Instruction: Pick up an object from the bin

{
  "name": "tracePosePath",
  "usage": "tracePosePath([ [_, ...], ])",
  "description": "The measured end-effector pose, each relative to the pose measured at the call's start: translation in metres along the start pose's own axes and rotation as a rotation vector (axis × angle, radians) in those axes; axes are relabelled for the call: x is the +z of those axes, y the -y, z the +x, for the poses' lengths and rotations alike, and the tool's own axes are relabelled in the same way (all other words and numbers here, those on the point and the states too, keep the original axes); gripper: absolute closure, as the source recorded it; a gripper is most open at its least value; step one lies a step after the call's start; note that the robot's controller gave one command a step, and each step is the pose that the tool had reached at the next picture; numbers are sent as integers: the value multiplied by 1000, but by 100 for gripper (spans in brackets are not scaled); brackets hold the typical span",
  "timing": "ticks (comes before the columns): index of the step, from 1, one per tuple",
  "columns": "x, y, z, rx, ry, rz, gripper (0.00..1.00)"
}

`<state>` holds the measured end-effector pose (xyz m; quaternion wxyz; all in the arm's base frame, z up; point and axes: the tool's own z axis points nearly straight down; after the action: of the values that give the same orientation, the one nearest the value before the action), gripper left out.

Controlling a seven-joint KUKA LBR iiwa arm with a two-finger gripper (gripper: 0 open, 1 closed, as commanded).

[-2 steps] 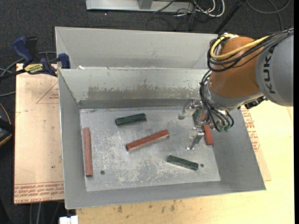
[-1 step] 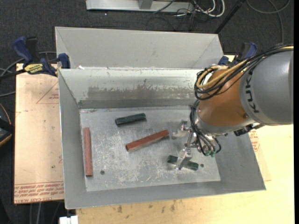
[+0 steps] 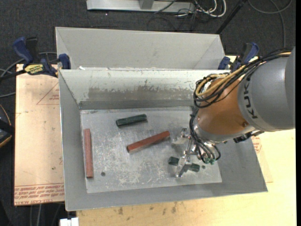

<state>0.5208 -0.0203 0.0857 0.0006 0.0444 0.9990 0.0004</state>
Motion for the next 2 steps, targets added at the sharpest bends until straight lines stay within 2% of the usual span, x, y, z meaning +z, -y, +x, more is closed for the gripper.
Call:
tracePosePath([
  [1,-25,-2,19,86,-2,0,0],
  [2,13,11,-3,45,-2,-4,0],
])
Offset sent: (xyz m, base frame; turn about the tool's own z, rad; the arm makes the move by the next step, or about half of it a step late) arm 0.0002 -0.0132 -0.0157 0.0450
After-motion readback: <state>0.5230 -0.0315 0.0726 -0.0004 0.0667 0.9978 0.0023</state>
